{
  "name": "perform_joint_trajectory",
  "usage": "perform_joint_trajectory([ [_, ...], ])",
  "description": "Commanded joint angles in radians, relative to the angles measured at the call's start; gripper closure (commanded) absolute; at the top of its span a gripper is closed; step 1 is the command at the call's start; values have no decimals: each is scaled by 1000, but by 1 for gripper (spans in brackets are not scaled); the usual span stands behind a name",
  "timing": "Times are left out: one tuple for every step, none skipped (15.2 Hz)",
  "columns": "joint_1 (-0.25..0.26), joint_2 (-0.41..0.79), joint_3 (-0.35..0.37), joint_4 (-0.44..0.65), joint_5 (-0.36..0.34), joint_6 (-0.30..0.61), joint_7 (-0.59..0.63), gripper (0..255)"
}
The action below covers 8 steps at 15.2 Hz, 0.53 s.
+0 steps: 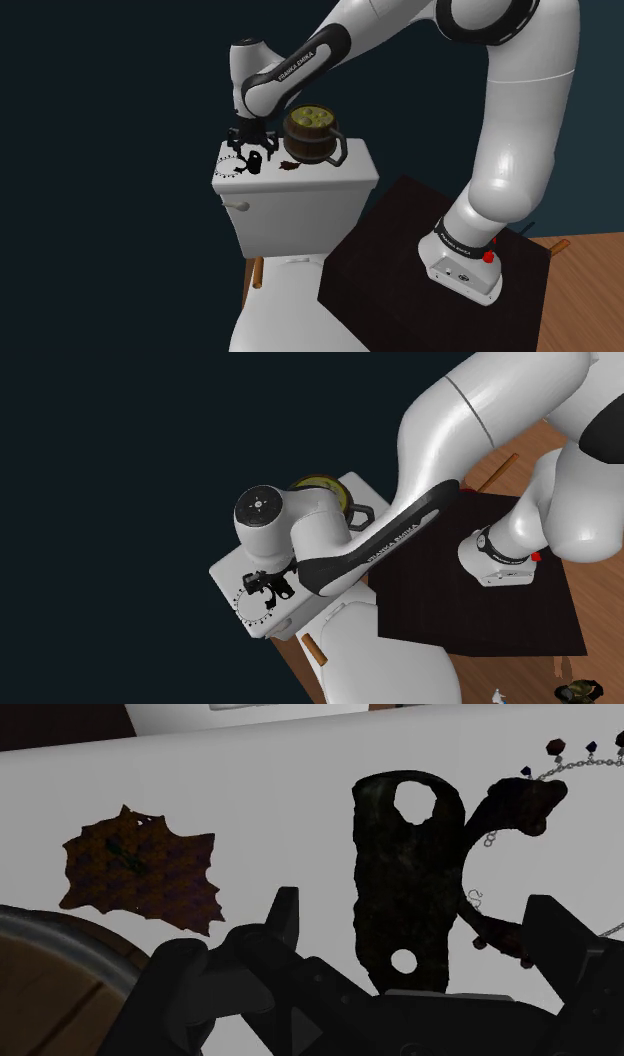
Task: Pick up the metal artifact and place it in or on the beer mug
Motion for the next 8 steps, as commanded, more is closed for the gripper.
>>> perform_joint_trajectory([
  [6,20,-5,0,-10,20,7,0],
  [7,25,-7,-1,-12,25,9,0],
  [7,26,-7,-1,-12,25,9,0],
  [7,26,-7,-1,-12,25,9,0],
  [7,26,-7,-1,-12,25,9,0],
  [7,26,-7,-1,-12,25,9,0],
  [7,26,-7,-1,-12,25,9,0],
  [7,26,-7,-1,-12,25,9,0],
])
